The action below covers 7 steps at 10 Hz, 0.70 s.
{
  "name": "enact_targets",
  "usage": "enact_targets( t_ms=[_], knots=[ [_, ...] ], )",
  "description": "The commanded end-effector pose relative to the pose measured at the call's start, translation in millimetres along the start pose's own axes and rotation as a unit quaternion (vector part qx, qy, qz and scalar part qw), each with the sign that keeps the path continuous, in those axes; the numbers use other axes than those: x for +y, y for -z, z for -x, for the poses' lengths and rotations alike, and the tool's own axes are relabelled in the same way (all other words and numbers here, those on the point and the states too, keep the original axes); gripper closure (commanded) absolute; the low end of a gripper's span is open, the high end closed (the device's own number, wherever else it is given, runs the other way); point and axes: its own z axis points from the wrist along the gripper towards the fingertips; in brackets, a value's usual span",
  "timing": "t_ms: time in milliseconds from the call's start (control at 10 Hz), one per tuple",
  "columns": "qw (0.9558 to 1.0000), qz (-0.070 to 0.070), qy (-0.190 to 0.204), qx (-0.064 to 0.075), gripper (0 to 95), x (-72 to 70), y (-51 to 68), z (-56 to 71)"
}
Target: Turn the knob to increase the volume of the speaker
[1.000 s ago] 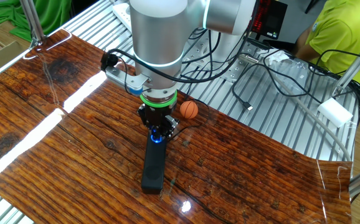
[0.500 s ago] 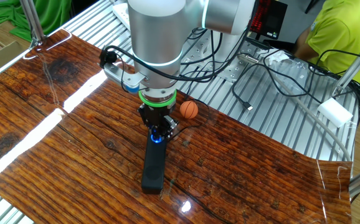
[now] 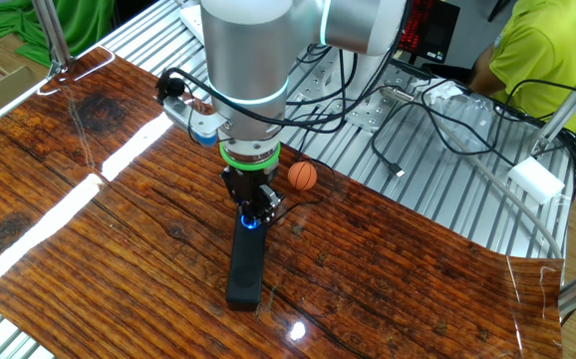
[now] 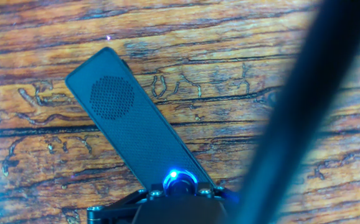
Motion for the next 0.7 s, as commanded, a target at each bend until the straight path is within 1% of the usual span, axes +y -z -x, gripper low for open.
enact_targets(
  t_ms=[100, 400, 600, 700],
  knots=[
    [0.9999, 0.005, -0.015, -0.001, 95.0, 0.0, -0.8, 0.7],
    [0.9992, 0.012, -0.039, 0.0, 95.0, -0.2, -0.5, 0.9],
    [0.9987, 0.016, -0.049, -0.003, 95.0, -0.3, -0.5, 0.9],
    [0.9983, 0.02, -0.054, -0.003, 95.0, -0.4, -0.7, 1.0]
  ],
)
